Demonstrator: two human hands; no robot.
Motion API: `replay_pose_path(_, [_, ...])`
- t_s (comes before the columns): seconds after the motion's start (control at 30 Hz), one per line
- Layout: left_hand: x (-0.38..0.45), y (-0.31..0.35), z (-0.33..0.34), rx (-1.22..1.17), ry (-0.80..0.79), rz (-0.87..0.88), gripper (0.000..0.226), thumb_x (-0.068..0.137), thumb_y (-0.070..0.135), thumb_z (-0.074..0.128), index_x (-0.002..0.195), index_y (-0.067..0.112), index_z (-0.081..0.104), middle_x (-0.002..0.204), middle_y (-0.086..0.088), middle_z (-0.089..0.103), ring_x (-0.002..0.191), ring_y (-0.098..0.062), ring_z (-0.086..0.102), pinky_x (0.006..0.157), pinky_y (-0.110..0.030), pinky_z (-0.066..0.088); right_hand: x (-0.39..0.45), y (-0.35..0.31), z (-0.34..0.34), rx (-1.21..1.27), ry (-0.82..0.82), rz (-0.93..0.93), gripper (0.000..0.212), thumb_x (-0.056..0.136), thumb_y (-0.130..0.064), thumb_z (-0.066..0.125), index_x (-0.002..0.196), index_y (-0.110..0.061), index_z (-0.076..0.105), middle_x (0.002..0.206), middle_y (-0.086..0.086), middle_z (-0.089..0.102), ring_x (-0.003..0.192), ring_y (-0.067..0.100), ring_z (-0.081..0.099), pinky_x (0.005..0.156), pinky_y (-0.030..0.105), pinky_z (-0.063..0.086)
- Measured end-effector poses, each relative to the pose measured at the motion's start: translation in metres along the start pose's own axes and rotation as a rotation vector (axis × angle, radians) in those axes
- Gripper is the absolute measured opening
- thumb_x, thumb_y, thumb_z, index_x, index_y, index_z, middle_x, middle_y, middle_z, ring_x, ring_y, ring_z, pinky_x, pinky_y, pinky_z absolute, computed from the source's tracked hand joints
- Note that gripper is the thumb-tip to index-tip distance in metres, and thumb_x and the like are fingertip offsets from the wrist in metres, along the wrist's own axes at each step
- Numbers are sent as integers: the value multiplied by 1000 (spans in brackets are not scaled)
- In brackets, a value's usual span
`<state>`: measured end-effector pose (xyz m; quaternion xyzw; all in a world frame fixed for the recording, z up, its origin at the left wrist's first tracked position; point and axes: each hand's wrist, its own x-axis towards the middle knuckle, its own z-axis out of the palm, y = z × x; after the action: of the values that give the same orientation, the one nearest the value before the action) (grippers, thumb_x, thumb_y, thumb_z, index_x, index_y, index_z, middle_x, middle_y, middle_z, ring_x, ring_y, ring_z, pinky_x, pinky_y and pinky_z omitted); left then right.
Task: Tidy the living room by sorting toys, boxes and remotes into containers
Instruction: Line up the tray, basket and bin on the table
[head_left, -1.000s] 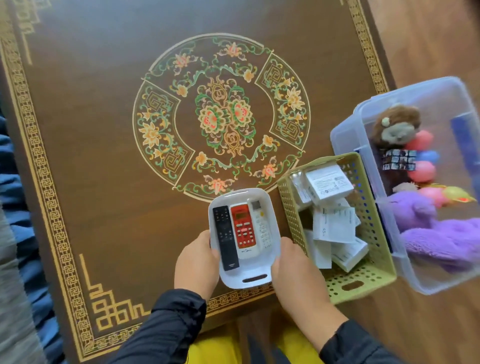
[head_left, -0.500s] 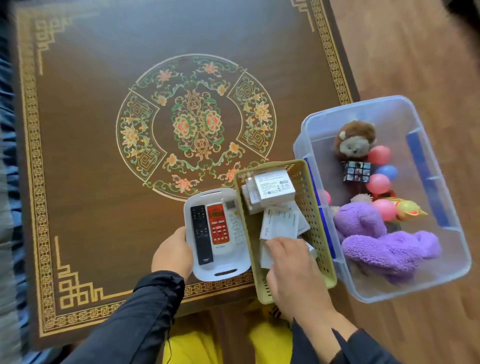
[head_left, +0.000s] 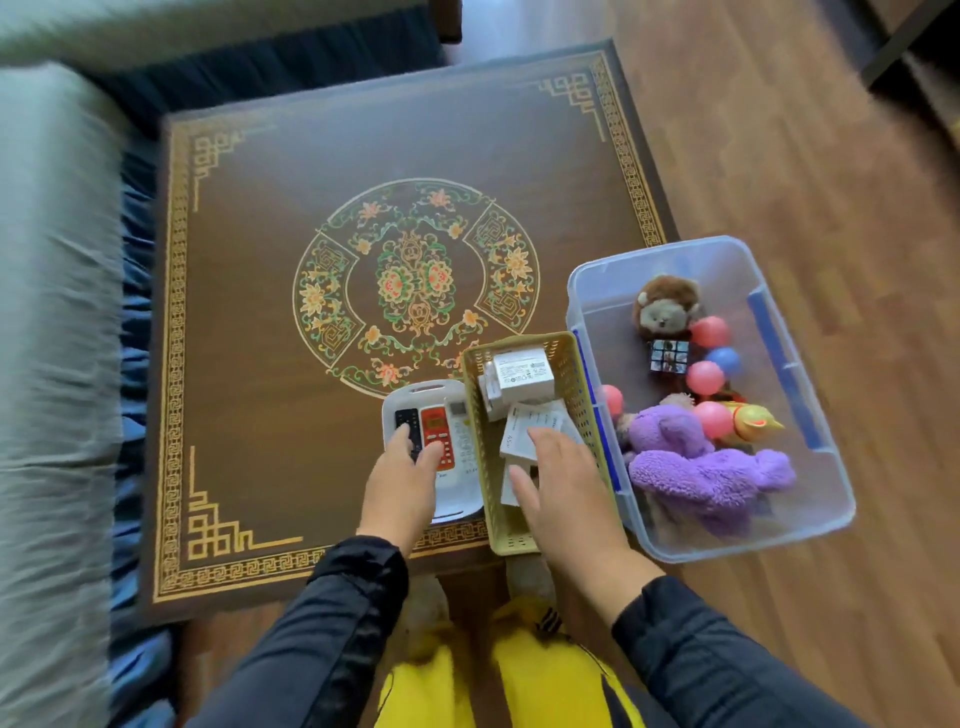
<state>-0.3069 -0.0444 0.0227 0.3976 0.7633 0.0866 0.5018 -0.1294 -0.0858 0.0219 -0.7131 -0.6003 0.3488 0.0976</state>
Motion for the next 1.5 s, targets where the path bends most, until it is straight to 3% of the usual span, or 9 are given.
replay_pose_path(0.2, [-69, 38, -25, -269, -73, 8, 73, 80, 65, 50, 142, 27, 49, 144, 0, 57, 131, -23, 54, 112, -53, 41, -26, -42, -50, 311, 72, 131, 55, 96, -47, 44, 141, -15, 47, 138, 5, 53, 130, 22, 45, 111, 40, 34])
replay_pose_path(0.3, [-113, 47, -40, -266, -77, 113, 64, 96, 52, 52, 153, 26, 39, 147, 2, 52, 126, -18, 56, 111, -48, 43, -55, -50, -67, 451, 111, 188, 52, 96, -50, 45, 136, -17, 51, 131, 2, 57, 124, 20, 50, 104, 37, 39])
replay_pose_path(0.43, [-160, 27, -54, -236, -68, 196, 25, 101, 40, 53, 124, 32, 59, 125, 6, 66, 110, -12, 63, 105, -47, 49, -107, -49, -82, 545, 142, 218, 37, 100, -40, 49, 127, -16, 55, 119, -1, 60, 111, 15, 55, 91, 31, 41])
replay_pose_path(0.57, [-200, 9, -69, -192, -25, 196, 36, 101, 37, 54, 135, 24, 55, 123, -2, 66, 109, -19, 61, 91, -39, 50, -145, -46, -95, 537, 184, 242, 37, 96, -48, 47, 117, -19, 57, 109, -2, 63, 106, 20, 57, 91, 35, 42])
replay_pose_path(0.67, [-213, 5, -67, -140, -26, 177, 44, 99, 38, 55, 139, 20, 53, 127, -5, 65, 115, -24, 60, 95, -42, 50, -157, -36, -109, 541, 181, 268, 26, 99, -36, 50, 110, -14, 59, 106, 5, 63, 102, 23, 56, 88, 34, 40])
replay_pose_path(0.83, [-211, -7, -27, -93, -72, 78, 48, 96, 40, 57, 139, 18, 54, 130, -6, 65, 112, -25, 62, 98, -43, 51, -159, 4, -125, 529, 165, 337, 24, 97, -35, 52, 108, -15, 60, 111, 13, 65, 107, 29, 59, 100, 47, 45])
replay_pose_path(1.0, [-189, -8, 31, 16, -93, -34, 41, 96, 35, 59, 131, 14, 58, 124, -8, 68, 112, -28, 64, 100, -43, 52, -144, 46, -129, 400, 74, 302, 28, 97, -31, 55, 120, -15, 56, 119, 7, 61, 110, 23, 55, 98, 36, 43])
replay_pose_path(1.17, [-158, -4, 75, 37, -15, -98, 43, 100, 30, 57, 137, 9, 54, 136, -7, 61, 124, -27, 57, 97, -28, 42, -110, 80, -113, 243, -57, 229, 39, 95, -26, 61, 131, -12, 53, 114, 3, 57, 107, 19, 54, 95, 31, 41])
replay_pose_path(1.5, [-93, -24, 158, 267, -57, 197, 49, 100, 14, 49, 149, 21, 48, 146, -2, 56, 133, -19, 52, 112, -35, 42, -53, 116, -25, 183, -60, 302, 40, 98, -18, 53, 137, -12, 51, 134, 7, 58, 123, 26, 53, 103, 36, 41])
